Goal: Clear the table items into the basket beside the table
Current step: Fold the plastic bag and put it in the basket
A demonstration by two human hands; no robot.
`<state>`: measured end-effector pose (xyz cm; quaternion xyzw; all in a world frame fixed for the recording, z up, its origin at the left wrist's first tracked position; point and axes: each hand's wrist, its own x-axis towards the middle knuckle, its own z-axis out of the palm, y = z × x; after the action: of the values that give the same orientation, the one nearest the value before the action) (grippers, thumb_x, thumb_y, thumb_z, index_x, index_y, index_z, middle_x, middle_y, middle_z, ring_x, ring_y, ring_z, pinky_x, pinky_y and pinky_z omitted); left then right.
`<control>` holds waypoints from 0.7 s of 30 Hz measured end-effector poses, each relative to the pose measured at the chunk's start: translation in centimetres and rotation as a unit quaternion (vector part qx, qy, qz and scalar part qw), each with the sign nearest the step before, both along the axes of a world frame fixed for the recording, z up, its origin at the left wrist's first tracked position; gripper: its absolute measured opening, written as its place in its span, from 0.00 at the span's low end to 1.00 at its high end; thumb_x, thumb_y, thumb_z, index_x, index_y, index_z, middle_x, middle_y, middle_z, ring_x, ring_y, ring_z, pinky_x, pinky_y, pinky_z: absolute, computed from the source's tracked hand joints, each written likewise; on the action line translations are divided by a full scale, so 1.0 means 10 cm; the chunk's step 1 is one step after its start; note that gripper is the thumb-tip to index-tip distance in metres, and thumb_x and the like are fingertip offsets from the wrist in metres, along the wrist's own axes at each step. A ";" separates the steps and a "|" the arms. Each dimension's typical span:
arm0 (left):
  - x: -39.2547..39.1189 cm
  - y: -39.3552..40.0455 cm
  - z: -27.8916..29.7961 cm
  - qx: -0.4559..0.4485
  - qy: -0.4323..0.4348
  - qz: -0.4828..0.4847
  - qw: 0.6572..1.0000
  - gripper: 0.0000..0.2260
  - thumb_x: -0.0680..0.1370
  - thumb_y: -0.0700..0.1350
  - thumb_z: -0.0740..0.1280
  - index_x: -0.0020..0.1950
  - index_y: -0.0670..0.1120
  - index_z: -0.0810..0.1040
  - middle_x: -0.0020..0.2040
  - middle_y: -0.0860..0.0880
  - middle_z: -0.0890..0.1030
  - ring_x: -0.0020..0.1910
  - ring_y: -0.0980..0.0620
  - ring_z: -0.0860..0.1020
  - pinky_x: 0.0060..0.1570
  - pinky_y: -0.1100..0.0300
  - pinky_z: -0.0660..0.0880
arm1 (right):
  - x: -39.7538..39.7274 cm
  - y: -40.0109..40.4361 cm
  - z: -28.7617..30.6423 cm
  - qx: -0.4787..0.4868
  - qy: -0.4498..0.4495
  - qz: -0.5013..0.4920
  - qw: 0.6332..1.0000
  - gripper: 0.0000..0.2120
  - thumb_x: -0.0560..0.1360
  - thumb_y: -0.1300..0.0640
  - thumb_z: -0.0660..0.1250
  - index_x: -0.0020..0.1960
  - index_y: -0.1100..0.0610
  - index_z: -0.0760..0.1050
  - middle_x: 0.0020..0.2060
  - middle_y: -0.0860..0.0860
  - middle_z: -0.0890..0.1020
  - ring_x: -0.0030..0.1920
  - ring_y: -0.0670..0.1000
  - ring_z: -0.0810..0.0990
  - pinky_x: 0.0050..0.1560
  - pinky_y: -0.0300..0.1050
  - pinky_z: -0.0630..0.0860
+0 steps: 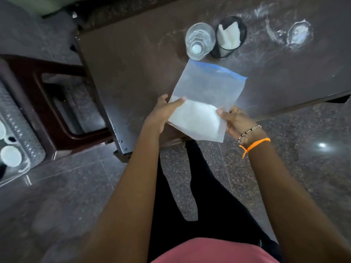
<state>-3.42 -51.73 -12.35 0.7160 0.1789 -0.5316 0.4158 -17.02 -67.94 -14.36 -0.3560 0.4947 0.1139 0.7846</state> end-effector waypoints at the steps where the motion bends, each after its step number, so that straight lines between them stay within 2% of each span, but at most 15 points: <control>1: -0.01 0.12 0.00 -0.011 -0.007 0.003 1.000 0.28 0.74 0.46 0.70 0.72 0.44 0.63 0.67 0.46 0.73 0.60 0.49 0.75 0.60 0.55 0.73 | 0.05 0.07 0.03 -0.001 -0.002 0.021 1.000 0.14 0.76 0.70 0.59 0.37 0.57 0.75 0.26 0.46 0.84 0.28 0.41 0.82 0.31 0.34 0.80; 3: -0.03 0.37 0.02 -0.013 -0.047 0.013 0.999 0.24 0.74 0.39 0.69 0.69 0.45 0.67 0.64 0.45 0.76 0.56 0.48 0.77 0.53 0.54 0.76 | 0.17 0.22 0.04 -0.037 0.003 0.048 0.998 0.12 0.75 0.70 0.62 0.41 0.55 0.73 0.28 0.46 0.84 0.28 0.41 0.82 0.29 0.35 0.80; 5: -0.05 0.62 0.05 -0.024 -0.073 0.037 0.996 0.28 0.73 0.34 0.67 0.70 0.48 0.63 0.63 0.45 0.75 0.53 0.50 0.76 0.45 0.56 0.79 | 0.31 0.35 0.05 -0.111 0.022 0.025 0.993 0.16 0.73 0.72 0.65 0.43 0.51 0.67 0.32 0.47 0.81 0.27 0.40 0.80 0.27 0.36 0.78; 7: -0.06 0.88 0.09 -0.076 -0.076 0.071 0.992 0.34 0.72 0.30 0.66 0.71 0.54 0.57 0.61 0.45 0.76 0.52 0.50 0.77 0.40 0.55 0.79 | 0.46 0.50 0.10 -0.193 0.014 0.032 0.981 0.19 0.72 0.72 0.65 0.44 0.50 0.62 0.33 0.49 0.75 0.25 0.40 0.77 0.28 0.35 0.75; 9: -0.07 1.11 0.15 -0.111 -0.095 0.105 0.984 0.35 0.72 0.27 0.64 0.69 0.57 0.57 0.59 0.44 0.77 0.51 0.49 0.78 0.44 0.51 0.79 | 0.61 0.65 0.17 -0.253 -0.023 0.085 0.964 0.20 0.72 0.72 0.65 0.46 0.49 0.61 0.37 0.52 0.75 0.31 0.43 0.75 0.34 0.37 0.73; 11: -0.06 1.31 0.19 -0.117 -0.132 0.133 0.975 0.31 0.71 0.25 0.62 0.68 0.52 0.64 0.61 0.44 0.76 0.55 0.48 0.76 0.54 0.48 0.77 | 0.75 0.78 0.22 -0.286 -0.065 0.173 0.940 0.18 0.73 0.74 0.62 0.49 0.50 0.68 0.40 0.51 0.75 0.38 0.45 0.74 0.40 0.40 0.72; 13: -0.04 1.53 0.23 -0.103 -0.158 0.142 0.972 0.25 0.72 0.26 0.63 0.64 0.48 0.72 0.64 0.45 0.75 0.62 0.47 0.75 0.65 0.45 0.71 | 0.87 0.95 0.27 -0.300 -0.095 0.279 0.907 0.17 0.71 0.75 0.61 0.56 0.62 0.75 0.45 0.48 0.78 0.41 0.44 0.73 0.45 0.36 0.72; 14: -0.03 1.59 0.24 -0.101 -0.164 0.146 0.970 0.22 0.73 0.28 0.64 0.63 0.47 0.74 0.63 0.47 0.76 0.64 0.47 0.74 0.67 0.46 0.70 | 0.91 0.99 0.29 -0.307 -0.104 0.312 0.893 0.19 0.70 0.76 0.63 0.59 0.63 0.75 0.49 0.49 0.78 0.42 0.44 0.73 0.46 0.33 0.72; 16: -0.01 1.76 0.28 -0.101 -0.166 0.178 0.964 0.22 0.73 0.31 0.67 0.65 0.45 0.74 0.62 0.50 0.76 0.64 0.49 0.74 0.67 0.49 0.70 | 1.00 1.13 0.32 -0.312 -0.105 0.343 0.880 0.25 0.68 0.74 0.68 0.63 0.60 0.74 0.53 0.51 0.76 0.45 0.44 0.73 0.48 0.31 0.71; 18: 0.02 1.95 0.33 -0.087 -0.169 0.204 0.960 0.26 0.71 0.31 0.69 0.69 0.43 0.70 0.62 0.50 0.76 0.60 0.53 0.75 0.64 0.54 0.73 | 1.09 1.30 0.35 -0.311 -0.094 0.355 0.877 0.27 0.67 0.73 0.70 0.64 0.59 0.73 0.51 0.52 0.75 0.43 0.44 0.72 0.44 0.28 0.71; 20: 0.05 2.13 0.37 -0.044 -0.181 0.180 0.966 0.30 0.69 0.31 0.71 0.69 0.42 0.69 0.59 0.50 0.77 0.55 0.52 0.77 0.60 0.55 0.75 | 1.19 1.48 0.37 -0.324 -0.085 0.374 0.865 0.21 0.67 0.71 0.72 0.59 0.63 0.76 0.44 0.51 0.77 0.34 0.37 0.73 0.35 0.21 0.69; 21: 0.07 2.22 0.39 -0.010 -0.193 0.153 0.969 0.28 0.68 0.33 0.73 0.68 0.43 0.71 0.56 0.49 0.78 0.52 0.52 0.78 0.58 0.54 0.77 | 1.25 1.56 0.39 -0.335 -0.082 0.387 0.855 0.17 0.67 0.69 0.72 0.56 0.65 0.78 0.39 0.51 0.78 0.30 0.34 0.73 0.32 0.20 0.68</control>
<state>-2.71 -29.52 -8.43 0.7650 0.1975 -0.3147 0.5261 -4.50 -52.29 -10.46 -0.7680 0.2591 0.2060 0.5482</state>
